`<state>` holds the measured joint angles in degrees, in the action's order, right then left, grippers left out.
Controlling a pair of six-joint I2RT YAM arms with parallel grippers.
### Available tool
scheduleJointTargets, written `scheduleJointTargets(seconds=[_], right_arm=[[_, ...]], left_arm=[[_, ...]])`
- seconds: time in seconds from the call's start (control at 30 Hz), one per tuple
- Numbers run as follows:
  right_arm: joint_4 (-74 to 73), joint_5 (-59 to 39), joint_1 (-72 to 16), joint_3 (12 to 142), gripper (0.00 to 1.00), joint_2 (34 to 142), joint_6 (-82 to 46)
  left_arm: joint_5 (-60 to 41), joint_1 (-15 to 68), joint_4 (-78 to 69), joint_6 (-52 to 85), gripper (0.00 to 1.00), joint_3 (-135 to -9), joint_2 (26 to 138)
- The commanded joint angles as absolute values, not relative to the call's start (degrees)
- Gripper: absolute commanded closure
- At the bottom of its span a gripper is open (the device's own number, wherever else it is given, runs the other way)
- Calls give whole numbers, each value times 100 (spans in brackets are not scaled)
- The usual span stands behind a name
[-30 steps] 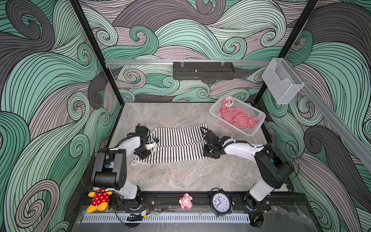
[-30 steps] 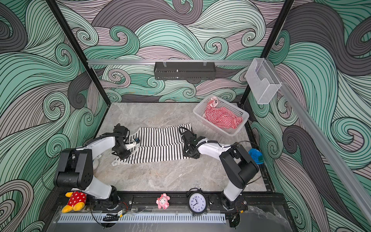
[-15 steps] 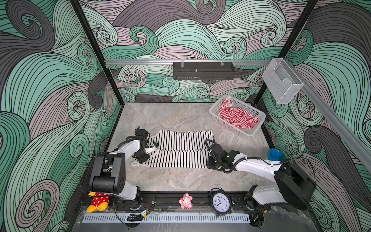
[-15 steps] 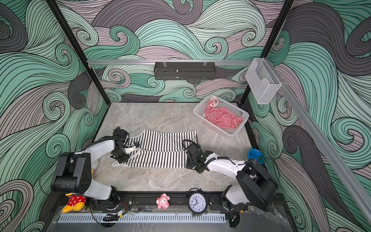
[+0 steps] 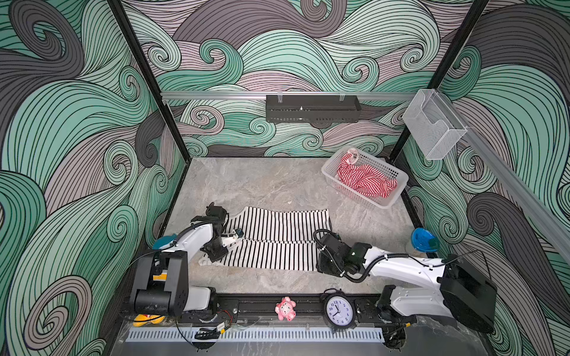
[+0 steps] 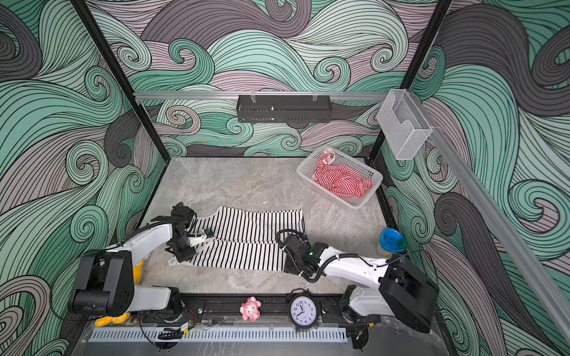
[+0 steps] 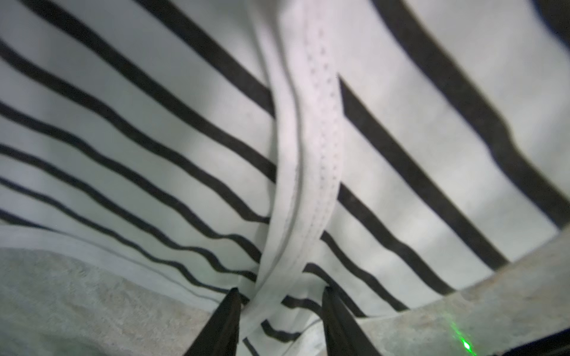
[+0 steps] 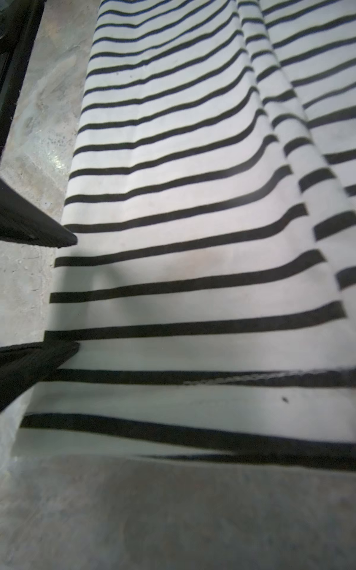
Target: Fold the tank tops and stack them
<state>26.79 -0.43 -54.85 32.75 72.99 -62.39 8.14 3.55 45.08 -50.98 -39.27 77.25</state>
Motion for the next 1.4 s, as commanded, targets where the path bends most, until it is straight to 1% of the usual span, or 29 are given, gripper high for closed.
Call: scheduleJointTargets(seconds=[0.0, 0.13, 0.2, 0.3, 0.43, 0.57, 0.67, 0.77, 0.83, 0.87, 1.0, 1.07, 1.2, 1.37], right_arm=[[3516, 77, -5428, 3590, 45, 7136, -6226], [3761, 197, -4970, 4027, 34, 6943, -5797], [3805, 271, -4678, 4166, 31, 6850, -5616], [3805, 226, -4027, 4306, 32, 6857, -5261], [3665, 107, -3113, 4711, 34, 7187, -4640], [3375, -90, -2410, 5246, 37, 7911, -4181], [3214, -204, -2103, 5696, 42, 8599, -3960], [3174, -317, -1954, 6150, 51, 9279, -3788], [3183, -444, -1908, 6479, 58, 9737, -3706], [3186, -489, -1911, 6612, 60, 9892, -3686], [3199, -456, -1889, 7144, 60, 10507, -3618], [3237, -413, -1877, 7380, 60, 10727, -3597], [3340, -411, -1871, 7751, 60, 11120, -3543], [3530, -312, -1872, 8060, 64, 11441, -3404]], left_arm=[[637, 378, 4737, -4834, 52, -4315, 7478], [191, 370, 5117, -4552, 51, -4906, 7231], [72, 369, 5056, -4374, 50, -5145, 7141], [80, 352, 4504, -3986, 48, -5397, 7289], [-26, 304, 4375, -3325, 47, -6084, 8295], [-383, 246, 4489, -3078, 47, -6881, 9336], [-982, 255, 4757, -3149, 47, -7462, 9926], [-1313, 274, 5047, -3120, 47, -7972, 10395], [-1493, 272, 5114, -3100, 46, -8216, 10705], [-1543, 279, 5132, -3111, 46, -8289, 10811], [-1911, 305, 5394, -3158, 46, -8558, 11098], [-2053, 338, 5395, -3190, 44, -8534, 11107], [-1951, 452, 5177, -3182, 43, -8307, 11039], [-1864, 548, 5105, -3177, 43, -8207, 10978]])
